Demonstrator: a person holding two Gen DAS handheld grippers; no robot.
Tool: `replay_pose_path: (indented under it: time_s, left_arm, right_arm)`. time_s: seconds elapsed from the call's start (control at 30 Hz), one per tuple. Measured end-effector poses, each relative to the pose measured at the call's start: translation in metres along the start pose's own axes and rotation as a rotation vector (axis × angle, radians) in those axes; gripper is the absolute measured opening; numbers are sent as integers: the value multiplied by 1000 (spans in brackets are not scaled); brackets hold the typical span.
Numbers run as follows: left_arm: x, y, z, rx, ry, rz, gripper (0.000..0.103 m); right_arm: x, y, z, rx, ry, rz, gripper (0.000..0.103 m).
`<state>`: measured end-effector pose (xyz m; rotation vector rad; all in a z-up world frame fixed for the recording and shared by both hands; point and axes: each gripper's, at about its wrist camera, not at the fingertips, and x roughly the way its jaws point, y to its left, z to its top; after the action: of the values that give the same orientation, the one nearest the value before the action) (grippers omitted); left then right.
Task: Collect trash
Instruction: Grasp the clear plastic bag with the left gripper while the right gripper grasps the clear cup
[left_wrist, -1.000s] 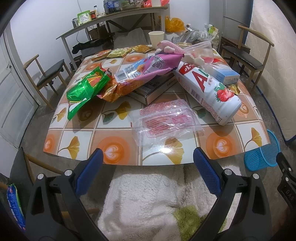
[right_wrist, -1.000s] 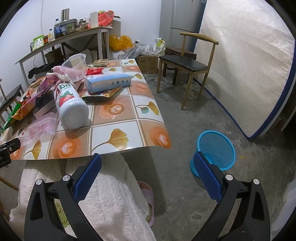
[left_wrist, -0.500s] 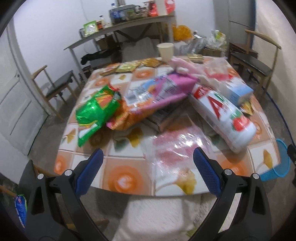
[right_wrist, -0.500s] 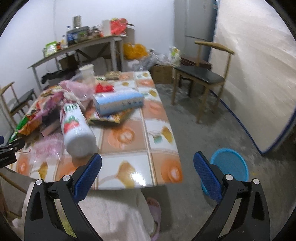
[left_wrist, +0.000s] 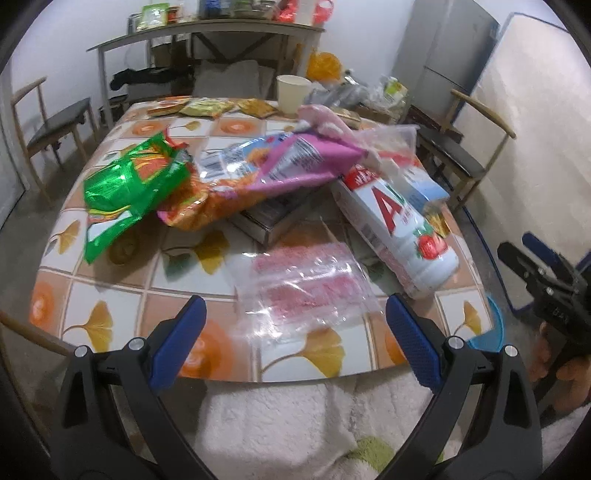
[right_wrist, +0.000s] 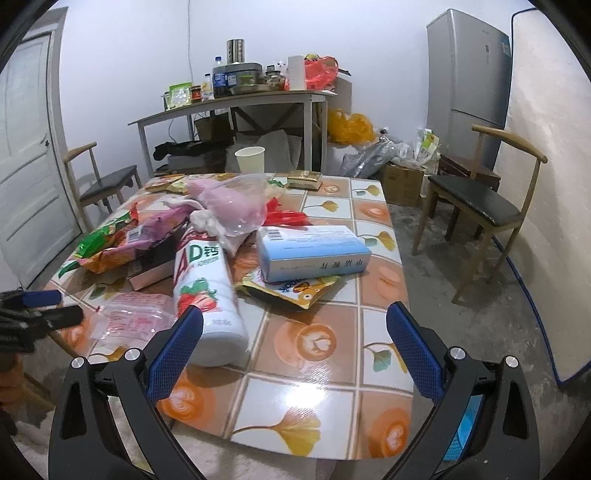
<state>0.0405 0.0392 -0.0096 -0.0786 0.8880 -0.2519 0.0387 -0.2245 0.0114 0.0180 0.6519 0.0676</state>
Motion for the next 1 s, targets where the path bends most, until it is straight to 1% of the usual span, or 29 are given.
replay_pose_path:
  time_s: [0.03,0.1,0.13,0.23,0.27,0.3,0.37,0.4,0.47,0.5,0.53,0.57,0.6,0.67,0.7,0.73,0.87,0.97,1.0]
  left_arm:
    - [0,-3,-1,26,-9,-3,94]
    - [2,-11,-4,117,-37,-7,94]
    - [5,-16,-5,180,-42,-3,94]
    - [15,-23,-5,315,-34,31,94]
    - [19,-26,-6,365,-37,18,94]
    - [21,-26,-7,386,-35,-4,94]
    - [32,-24,-8,419,3,-61,94]
    - [40,-23,-9,437,21,-74,94]
    - [52,-21,-12,472,41,-77,94]
    - [57,-20,-13,477,47,-77,94]
    - [63,-17,-13,477,63,-93,93]
    - [67,-16,-14,476,72,-89,91]
    - [70,-14,-14,478,70,-74,85]
    - [69,-11,-12,469,63,-94,73]
    - [69,-10,-11,467,62,-99,66]
    - [70,-9,-10,462,61,-106,61]
    - [72,-9,-9,454,53,-136,49]
    - [72,-11,-10,466,51,-150,30]
    - [72,-13,-11,473,49,-154,21]
  right_arm:
    - [-4,0,-1,13,6,-2,97]
    - [-10,-1,-3,48,12,-17,97]
    - [-15,-2,-5,71,14,-32,97]
    - [-30,-6,-14,139,9,-73,97]
    - [-37,-6,-18,167,4,-94,97]
    - [-41,-6,-22,182,3,-106,97]
    - [-55,-3,-30,221,-3,-126,97]
    - [-59,-2,-33,231,-4,-132,97]
    - [-69,3,-40,242,-7,-141,97]
    - [-75,8,-43,239,-7,-151,97]
    - [-79,11,-45,232,-8,-157,97]
    - [-85,15,-46,219,-11,-164,97]
    - [-87,18,-45,210,-12,-168,97]
    - [-91,20,-42,193,-21,-165,97]
    - [-91,20,-40,188,-25,-162,96]
    - [-89,20,-38,184,-25,-160,96]
    - [-72,16,-30,176,0,-135,97]
    - [-63,13,-25,184,8,-112,97]
    - [-58,10,-22,194,14,-101,96]
